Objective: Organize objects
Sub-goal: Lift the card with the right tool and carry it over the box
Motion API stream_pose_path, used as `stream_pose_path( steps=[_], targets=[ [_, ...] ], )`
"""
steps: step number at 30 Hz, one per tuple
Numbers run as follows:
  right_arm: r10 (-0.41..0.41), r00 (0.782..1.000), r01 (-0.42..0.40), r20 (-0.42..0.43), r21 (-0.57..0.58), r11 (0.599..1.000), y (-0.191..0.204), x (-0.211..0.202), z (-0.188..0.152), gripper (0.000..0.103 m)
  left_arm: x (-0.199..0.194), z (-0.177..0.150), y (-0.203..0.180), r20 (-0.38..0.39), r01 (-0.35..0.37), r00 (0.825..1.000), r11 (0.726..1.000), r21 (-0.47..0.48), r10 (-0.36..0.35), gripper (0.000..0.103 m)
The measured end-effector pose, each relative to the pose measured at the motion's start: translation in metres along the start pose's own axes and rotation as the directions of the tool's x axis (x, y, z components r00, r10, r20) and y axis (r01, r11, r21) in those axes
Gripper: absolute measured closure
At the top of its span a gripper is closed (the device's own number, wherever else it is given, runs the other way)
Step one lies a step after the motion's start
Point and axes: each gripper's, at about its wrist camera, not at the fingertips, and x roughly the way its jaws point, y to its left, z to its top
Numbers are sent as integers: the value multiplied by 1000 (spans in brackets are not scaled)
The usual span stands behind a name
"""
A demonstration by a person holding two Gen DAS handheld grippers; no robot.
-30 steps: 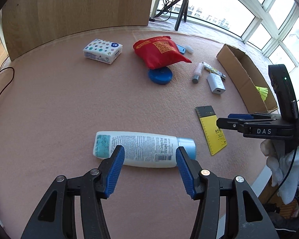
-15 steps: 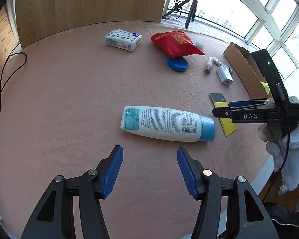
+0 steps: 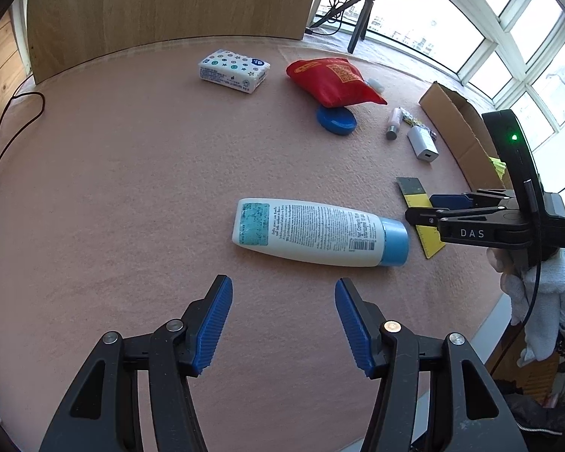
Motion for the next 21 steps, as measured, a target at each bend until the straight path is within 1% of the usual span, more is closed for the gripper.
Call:
stream_pose_path(
  steps=[3, 6, 9, 10, 11, 12, 14, 15, 16, 17, 21],
  targets=[
    [27, 999, -28, 25, 32, 999, -9, -11, -5, 55, 0, 2, 0, 3, 3, 1000, 1000, -3, -3, 42],
    [39, 996, -44, 78, 63, 997, -23, -33, -10, 55, -1, 5, -2, 9, -4, 1000, 1000, -3, 4, 42],
    [46, 988, -60, 145, 98, 993, -46, -63, -11, 55, -1, 8, -4, 16, -6, 1000, 1000, -6, 6, 42],
    [35, 985, -54, 167, 108, 993, -56, -71, -10, 55, -1, 9, -6, 18, -7, 1000, 1000, -5, 7, 42],
    [21, 982, -44, 190, 119, 992, -54, -83, -4, 55, -1, 10, -8, 20, -6, 1000, 1000, -5, 6, 42],
    [10, 978, -38, 210, 129, 991, -64, -87, 3, 55, 0, 12, -10, 21, -6, 1000, 1000, -5, 6, 42],
    [-12, 969, -27, 246, 152, 988, -79, -101, 5, 55, -1, 14, -13, 27, -5, 1000, 1000, -7, 5, 42],
    [-26, 966, -18, 258, 166, 986, -84, -103, 13, 55, -1, 14, -15, 29, -4, 1000, 1000, -8, 5, 42],
    [-43, 963, -7, 267, 184, 983, -93, -105, 12, 55, -2, 15, -17, 31, -4, 1000, 1000, -10, 5, 42],
    [-59, 961, 3, 272, 200, 980, -104, -105, 19, 55, -2, 15, -19, 33, -4, 999, 1000, -11, 5, 42],
    [-122, 956, 49, 268, 261, 964, -149, -105, 25, 55, -2, 17, -25, 37, -5, 999, 1000, -17, 6, 42]
  ],
)
